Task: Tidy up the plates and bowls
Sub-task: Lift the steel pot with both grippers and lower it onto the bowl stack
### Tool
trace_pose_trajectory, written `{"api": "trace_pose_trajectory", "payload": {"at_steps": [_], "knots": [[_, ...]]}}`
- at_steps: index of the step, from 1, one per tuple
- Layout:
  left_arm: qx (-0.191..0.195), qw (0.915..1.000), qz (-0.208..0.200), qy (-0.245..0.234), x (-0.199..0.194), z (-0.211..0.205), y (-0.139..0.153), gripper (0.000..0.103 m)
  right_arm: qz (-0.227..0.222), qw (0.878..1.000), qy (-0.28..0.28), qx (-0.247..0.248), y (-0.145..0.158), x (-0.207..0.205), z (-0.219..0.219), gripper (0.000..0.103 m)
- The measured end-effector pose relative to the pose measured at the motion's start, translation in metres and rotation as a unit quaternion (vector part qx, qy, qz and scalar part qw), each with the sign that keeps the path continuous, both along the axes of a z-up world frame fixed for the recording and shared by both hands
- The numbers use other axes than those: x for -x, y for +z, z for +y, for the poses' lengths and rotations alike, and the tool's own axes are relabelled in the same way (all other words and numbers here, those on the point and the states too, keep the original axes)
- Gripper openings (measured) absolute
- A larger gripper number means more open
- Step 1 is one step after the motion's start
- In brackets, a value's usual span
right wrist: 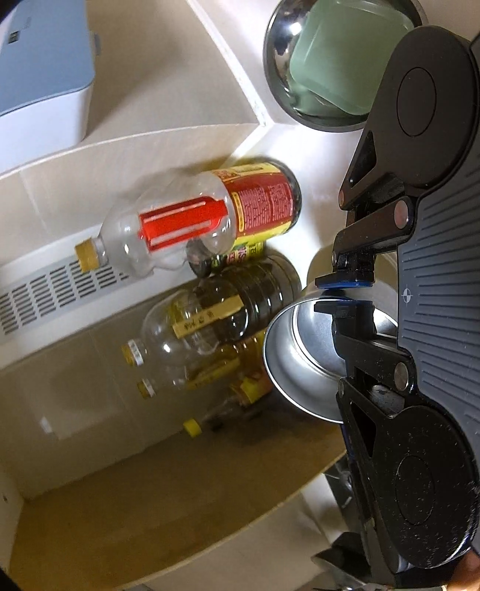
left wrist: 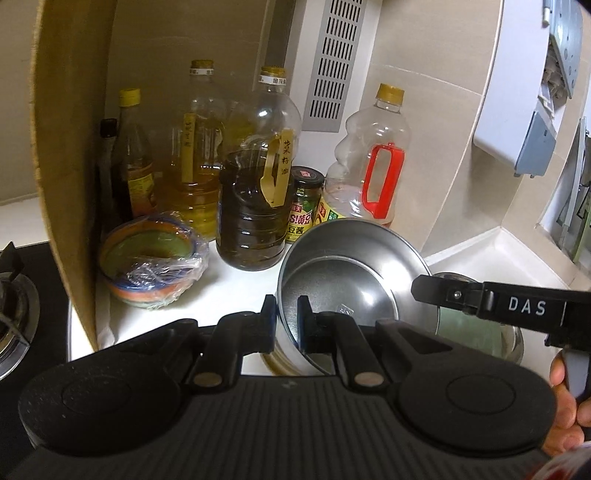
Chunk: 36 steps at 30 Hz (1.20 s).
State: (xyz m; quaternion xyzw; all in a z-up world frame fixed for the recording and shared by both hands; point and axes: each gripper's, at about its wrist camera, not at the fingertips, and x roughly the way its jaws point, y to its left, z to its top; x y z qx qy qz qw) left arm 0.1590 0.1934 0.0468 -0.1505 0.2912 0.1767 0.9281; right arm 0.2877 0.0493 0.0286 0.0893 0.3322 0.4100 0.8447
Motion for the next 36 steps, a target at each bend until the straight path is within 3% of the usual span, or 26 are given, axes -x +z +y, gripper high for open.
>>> {"api": "trace_pose_trajectory", "payload": {"at_steps": [14, 36], "knots": [[0.021, 0.9993, 0.028, -0.009, -0.034, 0.018, -0.023, 0.009, 0.043, 0.999, -0.013, 0.022, -0.024, -0.034, 0.014, 0.006], [0.048, 0.9972, 0.056, -0.016, -0.049, 0.028, -0.040, 0.009, 0.089, 0.995, -0.020, 0.051, -0.042, -0.055, 0.025, 0.006]]}}
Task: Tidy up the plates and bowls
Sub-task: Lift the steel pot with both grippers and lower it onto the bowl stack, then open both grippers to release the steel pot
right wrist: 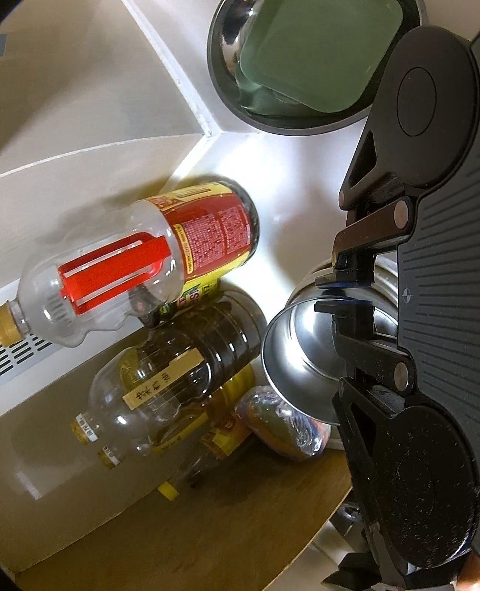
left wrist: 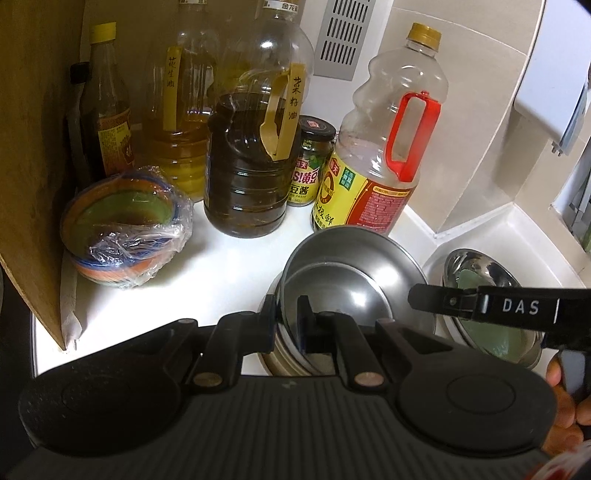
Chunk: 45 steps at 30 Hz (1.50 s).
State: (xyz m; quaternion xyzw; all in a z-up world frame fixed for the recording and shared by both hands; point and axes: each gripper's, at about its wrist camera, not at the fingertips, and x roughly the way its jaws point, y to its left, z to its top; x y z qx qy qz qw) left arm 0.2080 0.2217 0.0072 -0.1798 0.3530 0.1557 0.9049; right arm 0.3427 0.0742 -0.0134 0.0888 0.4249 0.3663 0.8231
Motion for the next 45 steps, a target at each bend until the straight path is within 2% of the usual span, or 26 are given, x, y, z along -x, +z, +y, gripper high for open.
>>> {"api": "trace_pose_trajectory", "payload": {"at_steps": [10, 15, 27, 32, 33, 35, 36, 37, 45], "knots": [[-0.002, 1.0000, 0.000, 0.000, 0.000, 0.000, 0.000, 0.010, 0.008, 1.000, -0.003, -0.006, 0.001, -0.003, -0.002, 0.006], [-0.020, 0.9998, -0.003, 0.002, 0.000, -0.003, 0.002, 0.010, -0.007, 1.000, -0.003, -0.001, 0.003, 0.000, 0.000, 0.006], [-0.022, 0.9997, -0.008, 0.002, 0.003, 0.000, 0.005, 0.010, -0.022, 1.000, 0.005, 0.002, 0.004, 0.003, 0.000, 0.007], [-0.031, 0.9994, -0.013, 0.000, 0.010, -0.005, 0.010, 0.017, -0.031, 0.999, 0.006, -0.003, 0.007, 0.008, -0.006, 0.008], [-0.033, 0.9994, -0.014, -0.001, 0.013, -0.007, 0.011, 0.017, -0.034, 0.999, 0.007, -0.004, 0.008, 0.009, -0.008, 0.010], [-0.033, 0.9993, -0.015, -0.002, 0.019, -0.009, 0.013, 0.018, -0.038, 0.999, 0.007, -0.006, 0.008, 0.013, -0.014, 0.023], [-0.032, 0.9994, -0.015, -0.002, 0.023, -0.011, 0.014, 0.021, -0.039, 0.999, 0.006, -0.008, 0.008, 0.015, -0.017, 0.039], [-0.031, 0.9994, -0.015, -0.002, 0.027, -0.012, 0.015, 0.023, -0.039, 0.999, 0.004, -0.010, 0.008, 0.018, -0.021, 0.049], [-0.025, 0.9997, 0.000, 0.007, 0.066, -0.032, 0.017, 0.027, -0.032, 0.999, 0.002, -0.020, 0.006, 0.047, -0.060, 0.052]]}}
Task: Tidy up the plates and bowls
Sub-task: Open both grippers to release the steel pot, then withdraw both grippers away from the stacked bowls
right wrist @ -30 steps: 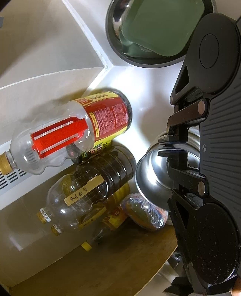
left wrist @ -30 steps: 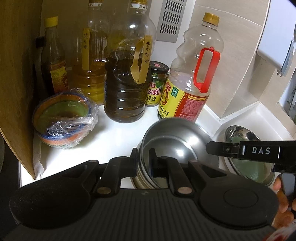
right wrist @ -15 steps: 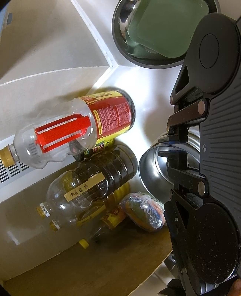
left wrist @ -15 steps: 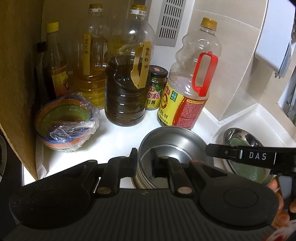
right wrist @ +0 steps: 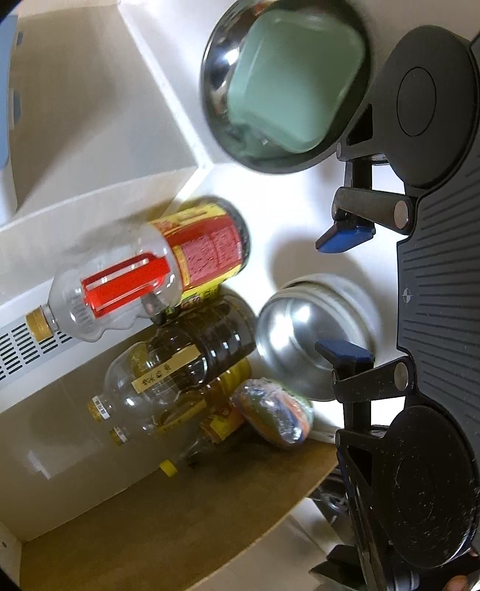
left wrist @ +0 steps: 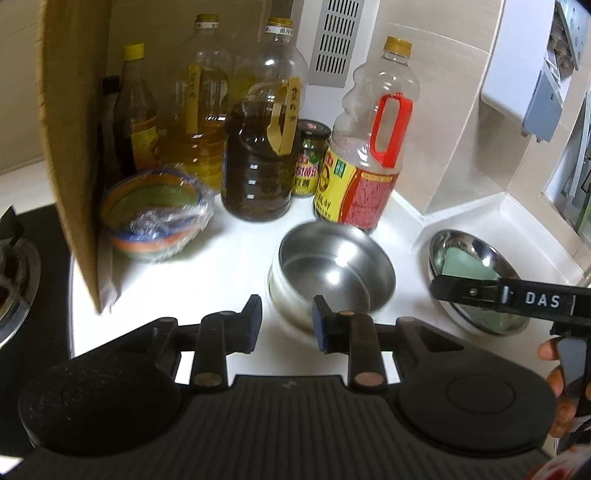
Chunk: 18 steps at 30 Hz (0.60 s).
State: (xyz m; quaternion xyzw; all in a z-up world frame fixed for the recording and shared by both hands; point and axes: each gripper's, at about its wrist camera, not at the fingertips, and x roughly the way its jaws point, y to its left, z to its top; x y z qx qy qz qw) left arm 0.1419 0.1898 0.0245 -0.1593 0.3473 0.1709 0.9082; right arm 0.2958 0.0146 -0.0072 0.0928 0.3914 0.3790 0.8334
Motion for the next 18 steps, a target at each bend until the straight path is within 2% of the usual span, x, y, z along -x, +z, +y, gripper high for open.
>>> {"api": "trace_pose_trajectory", "payload": {"at_steps": [18], "knots": [[0.020, 0.9990, 0.039, 0.012, 0.062, -0.074, -0.011, 0.029, 0.017, 0.999, 0.006, 0.032, -0.015, 0.065, -0.083, 0.058]]}}
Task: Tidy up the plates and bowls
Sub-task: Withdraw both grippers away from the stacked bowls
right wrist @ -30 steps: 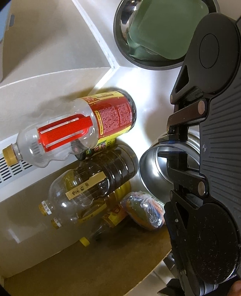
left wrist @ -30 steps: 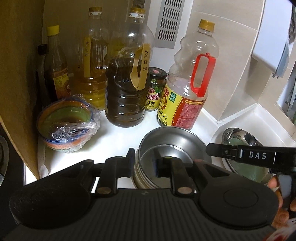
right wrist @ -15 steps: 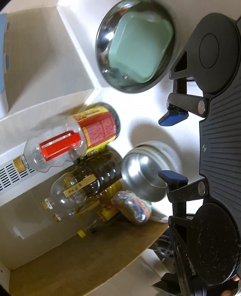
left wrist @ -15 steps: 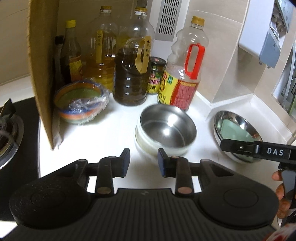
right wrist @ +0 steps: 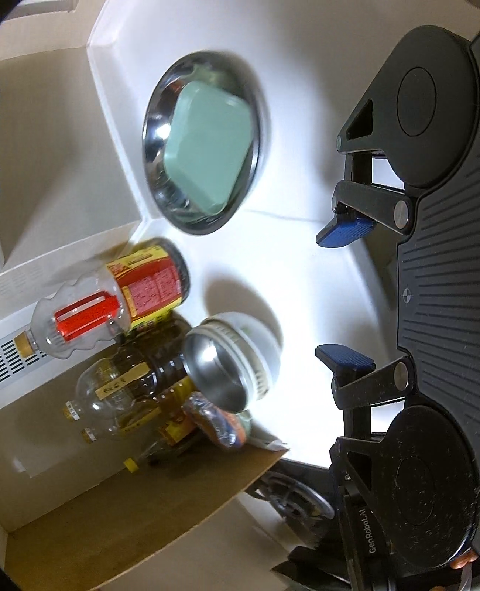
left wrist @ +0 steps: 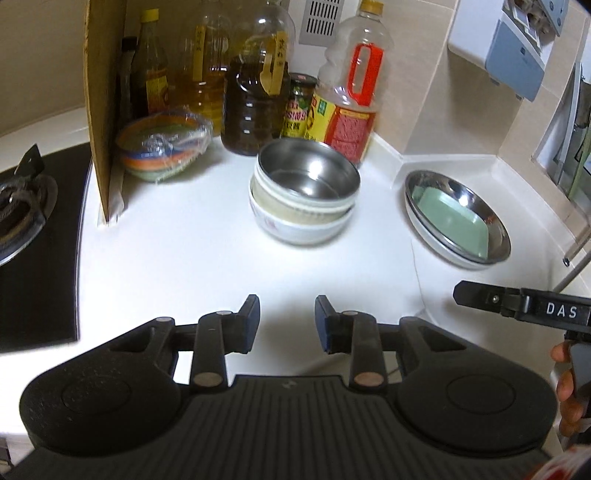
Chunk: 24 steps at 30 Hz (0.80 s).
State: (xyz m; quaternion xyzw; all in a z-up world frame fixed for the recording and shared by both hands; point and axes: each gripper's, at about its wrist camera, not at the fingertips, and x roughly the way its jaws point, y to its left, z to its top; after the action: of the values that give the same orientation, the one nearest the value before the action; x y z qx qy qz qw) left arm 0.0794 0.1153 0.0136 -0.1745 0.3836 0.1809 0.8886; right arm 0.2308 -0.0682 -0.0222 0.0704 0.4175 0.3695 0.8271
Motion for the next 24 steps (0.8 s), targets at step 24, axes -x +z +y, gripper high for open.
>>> {"api": "trace_pose_trajectory", "payload": {"at_steps": [24], "knots": [[0.005, 0.9995, 0.029, 0.012, 0.030, -0.072, -0.020, 0.029, 0.015, 0.999, 0.007, 0.037, -0.023, 0.039, -0.070, 0.059]]}}
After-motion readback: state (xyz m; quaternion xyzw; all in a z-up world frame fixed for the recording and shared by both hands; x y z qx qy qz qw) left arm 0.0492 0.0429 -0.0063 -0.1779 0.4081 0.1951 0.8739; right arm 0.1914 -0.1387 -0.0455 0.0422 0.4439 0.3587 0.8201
